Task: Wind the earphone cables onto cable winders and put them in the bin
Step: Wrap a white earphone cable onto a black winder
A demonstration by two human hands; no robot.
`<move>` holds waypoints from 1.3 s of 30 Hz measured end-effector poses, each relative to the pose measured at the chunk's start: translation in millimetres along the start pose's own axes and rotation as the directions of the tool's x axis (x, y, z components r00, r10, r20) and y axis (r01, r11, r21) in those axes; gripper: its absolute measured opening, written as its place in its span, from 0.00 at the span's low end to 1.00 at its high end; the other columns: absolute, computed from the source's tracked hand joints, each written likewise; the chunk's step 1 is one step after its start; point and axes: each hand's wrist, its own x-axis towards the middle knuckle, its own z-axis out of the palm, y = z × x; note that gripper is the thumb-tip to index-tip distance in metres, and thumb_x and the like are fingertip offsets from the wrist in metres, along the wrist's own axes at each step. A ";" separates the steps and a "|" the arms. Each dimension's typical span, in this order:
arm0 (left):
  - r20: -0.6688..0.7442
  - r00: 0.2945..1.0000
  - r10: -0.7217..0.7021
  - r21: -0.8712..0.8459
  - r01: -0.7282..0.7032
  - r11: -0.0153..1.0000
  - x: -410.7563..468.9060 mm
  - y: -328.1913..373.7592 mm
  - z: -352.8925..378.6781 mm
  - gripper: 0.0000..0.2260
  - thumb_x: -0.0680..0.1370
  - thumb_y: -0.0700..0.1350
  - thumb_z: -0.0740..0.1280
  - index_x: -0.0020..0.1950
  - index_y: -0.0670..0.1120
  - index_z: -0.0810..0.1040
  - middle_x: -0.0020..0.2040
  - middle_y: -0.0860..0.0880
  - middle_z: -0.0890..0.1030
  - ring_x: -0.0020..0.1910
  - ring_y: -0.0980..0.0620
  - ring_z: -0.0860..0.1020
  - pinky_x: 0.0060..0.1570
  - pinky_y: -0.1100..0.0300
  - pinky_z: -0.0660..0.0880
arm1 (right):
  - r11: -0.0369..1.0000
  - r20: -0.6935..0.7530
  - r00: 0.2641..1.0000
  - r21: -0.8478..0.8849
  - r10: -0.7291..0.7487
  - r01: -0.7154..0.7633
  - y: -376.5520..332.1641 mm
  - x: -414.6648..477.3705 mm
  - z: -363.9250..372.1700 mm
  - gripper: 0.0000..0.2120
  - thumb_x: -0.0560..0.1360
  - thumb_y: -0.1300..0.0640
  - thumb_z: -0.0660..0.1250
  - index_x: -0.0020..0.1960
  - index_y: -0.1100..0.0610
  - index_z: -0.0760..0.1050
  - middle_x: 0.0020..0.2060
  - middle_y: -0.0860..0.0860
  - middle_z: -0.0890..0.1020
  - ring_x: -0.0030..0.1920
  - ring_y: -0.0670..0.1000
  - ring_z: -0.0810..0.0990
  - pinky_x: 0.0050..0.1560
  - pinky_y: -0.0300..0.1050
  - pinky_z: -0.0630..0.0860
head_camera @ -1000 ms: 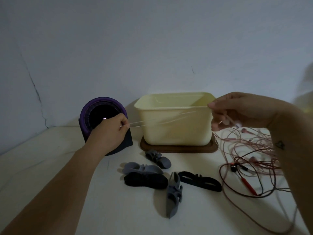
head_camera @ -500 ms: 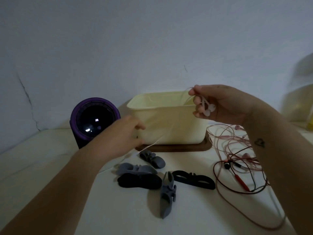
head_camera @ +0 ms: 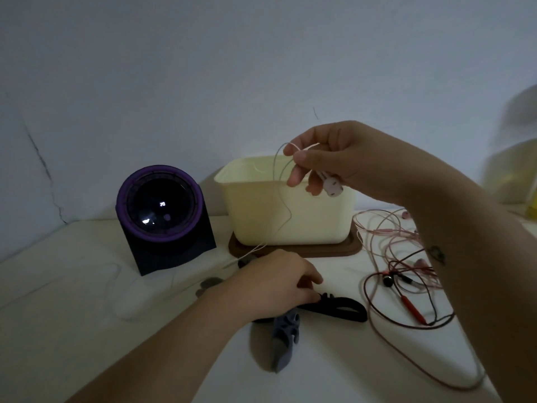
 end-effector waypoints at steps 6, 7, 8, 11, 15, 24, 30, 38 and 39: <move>0.020 0.999 0.040 0.034 -0.040 0.999 2.2 1.8 3.5 0.12 0.79 0.46 0.66 0.61 0.50 0.80 0.57 0.52 0.78 0.52 0.58 0.75 0.52 0.65 0.71 | 0.999 -0.050 0.998 0.025 0.047 -0.046 -0.4 -0.2 5.1 0.07 0.79 0.57 0.62 0.57 0.56 0.71 0.40 0.49 0.86 0.34 0.47 0.76 0.40 0.47 0.71; 0.013 0.999 0.034 0.019 -0.035 0.999 1.6 2.7 3.5 0.11 0.79 0.45 0.66 0.60 0.50 0.80 0.56 0.52 0.79 0.53 0.57 0.76 0.52 0.63 0.72 | 0.998 -0.059 0.997 0.035 0.050 -0.048 0.1 0.3 5.2 0.08 0.79 0.57 0.62 0.58 0.56 0.70 0.39 0.49 0.86 0.34 0.47 0.77 0.40 0.47 0.71; -0.013 1.000 0.023 -0.006 -0.023 1.000 0.6 3.5 2.3 0.10 0.79 0.44 0.65 0.59 0.50 0.80 0.56 0.52 0.80 0.52 0.57 0.77 0.52 0.63 0.74 | 0.998 -0.067 0.997 0.048 0.049 -0.046 1.0 0.8 5.5 0.08 0.79 0.58 0.62 0.58 0.55 0.69 0.39 0.49 0.86 0.34 0.48 0.78 0.40 0.47 0.72; -0.130 0.990 -0.051 -0.156 0.030 0.987 -3.8 2.2 -14.9 0.09 0.79 0.43 0.64 0.56 0.53 0.79 0.47 0.56 0.81 0.45 0.57 0.79 0.44 0.61 0.77 | 0.994 -0.080 0.997 0.109 0.009 0.000 2.2 3.2 6.1 0.04 0.80 0.60 0.61 0.54 0.55 0.70 0.40 0.51 0.86 0.37 0.50 0.82 0.43 0.47 0.75; -0.158 0.980 -0.123 -0.576 0.009 0.817 -18.4 -2.6 -48.0 0.12 0.80 0.37 0.63 0.58 0.53 0.74 0.51 0.51 0.82 0.42 0.53 0.84 0.48 0.55 0.81 | 0.951 -0.075 0.996 0.304 -0.039 0.061 2.2 6.3 9.1 0.11 0.80 0.65 0.57 0.48 0.57 0.77 0.42 0.52 0.85 0.42 0.50 0.82 0.40 0.40 0.78; -0.079 0.975 -0.208 -0.993 -0.057 0.108 -33.0 -14.5 -74.6 0.15 0.78 0.33 0.54 0.55 0.40 0.78 0.48 0.39 0.81 0.27 0.55 0.71 0.26 0.63 0.73 | 0.889 -0.084 0.996 0.452 -0.035 0.069 -0.8 5.8 13.6 0.13 0.79 0.66 0.57 0.53 0.58 0.79 0.49 0.53 0.85 0.48 0.52 0.84 0.54 0.45 0.79; -0.169 0.976 -0.138 -0.961 -0.132 0.244 -34.0 -10.9 -75.6 0.17 0.68 0.39 0.66 0.57 0.42 0.78 0.40 0.47 0.80 0.28 0.58 0.70 0.28 0.66 0.71 | 0.985 -0.026 0.993 0.125 -0.115 0.117 -9.4 2.3 24.6 0.14 0.79 0.65 0.58 0.55 0.53 0.80 0.49 0.46 0.85 0.52 0.43 0.82 0.56 0.37 0.77; -0.265 0.958 -0.111 -0.890 -0.199 0.409 -39.8 -8.8 -80.2 0.14 0.77 0.33 0.62 0.59 0.47 0.77 0.34 0.54 0.80 0.31 0.58 0.73 0.32 0.65 0.74 | 0.978 0.013 0.979 -0.031 -0.204 0.205 -13.5 -0.2 28.6 0.15 0.80 0.66 0.58 0.58 0.50 0.78 0.51 0.44 0.84 0.55 0.39 0.80 0.61 0.36 0.73; -0.276 0.955 -0.109 -0.874 -0.202 0.443 -41.1 -9.7 -80.5 0.15 0.77 0.32 0.62 0.59 0.48 0.77 0.34 0.55 0.80 0.31 0.58 0.74 0.34 0.65 0.75 | 0.978 0.016 0.979 -0.032 -0.205 0.205 -13.0 0.1 28.4 0.15 0.80 0.65 0.59 0.58 0.51 0.78 0.52 0.44 0.84 0.55 0.38 0.80 0.62 0.37 0.73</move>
